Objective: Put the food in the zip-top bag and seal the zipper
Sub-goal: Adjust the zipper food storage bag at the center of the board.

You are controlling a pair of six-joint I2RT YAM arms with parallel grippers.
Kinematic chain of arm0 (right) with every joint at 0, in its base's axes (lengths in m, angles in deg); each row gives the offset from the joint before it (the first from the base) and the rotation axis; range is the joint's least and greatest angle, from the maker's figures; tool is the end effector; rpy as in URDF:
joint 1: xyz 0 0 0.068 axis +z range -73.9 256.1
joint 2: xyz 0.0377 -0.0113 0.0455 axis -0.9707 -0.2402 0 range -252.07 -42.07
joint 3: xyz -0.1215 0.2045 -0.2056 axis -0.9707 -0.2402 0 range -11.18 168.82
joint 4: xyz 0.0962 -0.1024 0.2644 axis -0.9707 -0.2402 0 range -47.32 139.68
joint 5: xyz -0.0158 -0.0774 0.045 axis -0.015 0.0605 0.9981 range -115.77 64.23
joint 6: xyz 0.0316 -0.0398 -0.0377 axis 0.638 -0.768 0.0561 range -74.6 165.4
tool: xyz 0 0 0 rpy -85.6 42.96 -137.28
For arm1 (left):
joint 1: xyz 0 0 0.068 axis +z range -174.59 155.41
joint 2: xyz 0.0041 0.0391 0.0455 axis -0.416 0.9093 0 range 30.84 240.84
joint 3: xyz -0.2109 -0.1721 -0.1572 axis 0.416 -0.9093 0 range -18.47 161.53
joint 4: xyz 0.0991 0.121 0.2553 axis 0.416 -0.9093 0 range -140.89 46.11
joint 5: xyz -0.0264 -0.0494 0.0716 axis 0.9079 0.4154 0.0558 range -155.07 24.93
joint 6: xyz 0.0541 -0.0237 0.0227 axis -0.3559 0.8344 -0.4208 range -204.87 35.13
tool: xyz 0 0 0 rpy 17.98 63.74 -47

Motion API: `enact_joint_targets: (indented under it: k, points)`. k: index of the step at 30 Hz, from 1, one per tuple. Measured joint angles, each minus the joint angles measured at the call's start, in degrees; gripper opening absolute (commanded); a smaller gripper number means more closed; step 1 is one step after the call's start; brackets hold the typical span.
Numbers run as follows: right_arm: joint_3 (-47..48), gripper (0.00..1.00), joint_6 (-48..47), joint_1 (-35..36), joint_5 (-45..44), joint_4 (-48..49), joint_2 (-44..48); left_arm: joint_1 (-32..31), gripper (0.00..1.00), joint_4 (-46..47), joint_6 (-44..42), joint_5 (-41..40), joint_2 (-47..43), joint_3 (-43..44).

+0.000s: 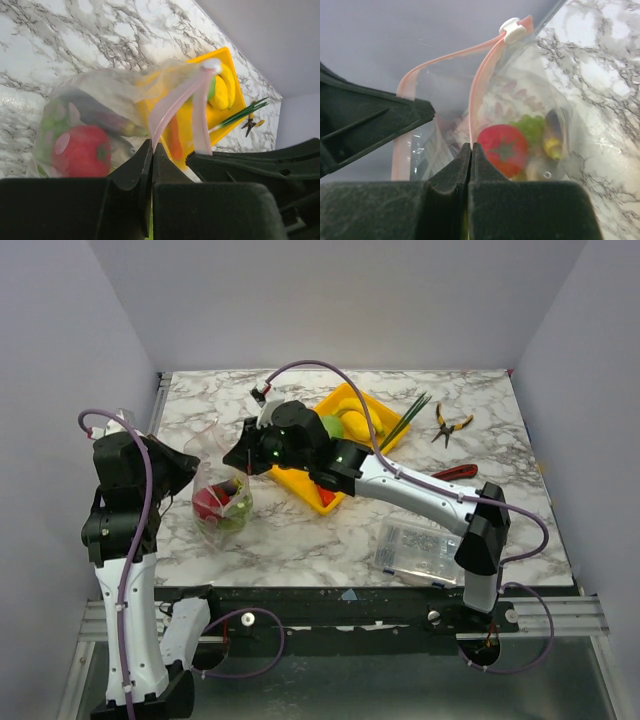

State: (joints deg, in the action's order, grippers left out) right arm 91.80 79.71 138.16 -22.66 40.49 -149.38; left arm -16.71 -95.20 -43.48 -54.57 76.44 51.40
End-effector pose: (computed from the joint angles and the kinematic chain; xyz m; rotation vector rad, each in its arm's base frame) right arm 0.2411 0.4599 0.4161 -0.5184 1.9210 1.2045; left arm 0.1490 0.0116 0.4491 -0.7590 1.9360 -0.5491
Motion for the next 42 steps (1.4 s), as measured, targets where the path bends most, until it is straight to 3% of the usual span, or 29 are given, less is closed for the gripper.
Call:
enact_joint_targets:
  k: [7,17,24,29,31,37,42]
  points:
    - [4.7,0.0,3.43,-0.28,5.4,2.62,-2.82,0.0,0.0,-1.46,-0.28,-1.7,-1.18,7.08]
    - [-1.49,0.09,6.45,-1.57,7.8,8.28,-2.78,0.0,0.0,0.11,-0.81,-1.7,-0.96,0.61]
    - [-2.56,0.41,3.72,-3.28,6.95,3.52,-2.75,0.0,0.0,3.1,0.31,3.41,2.84,-2.84]
    - [-1.11,0.75,-3.04,-3.41,-0.55,-6.21,0.09,0.0,0.0,5.11,1.36,6.05,3.02,-3.41]
    - [-2.99,0.84,-5.57,-3.41,-4.33,-8.39,3.61,0.0,0.0,5.86,1.53,6.88,3.23,-3.41]
    - [-10.99,0.86,-11.06,-4.26,-15.54,-11.06,16.35,0.0,0.0,6.91,1.57,7.8,4.76,-3.41]
    - [-19.02,0.81,-11.85,-10.78,-18.05,-10.73,20.09,0.0,0.0,7.61,1.7,8.87,4.98,-3.39]
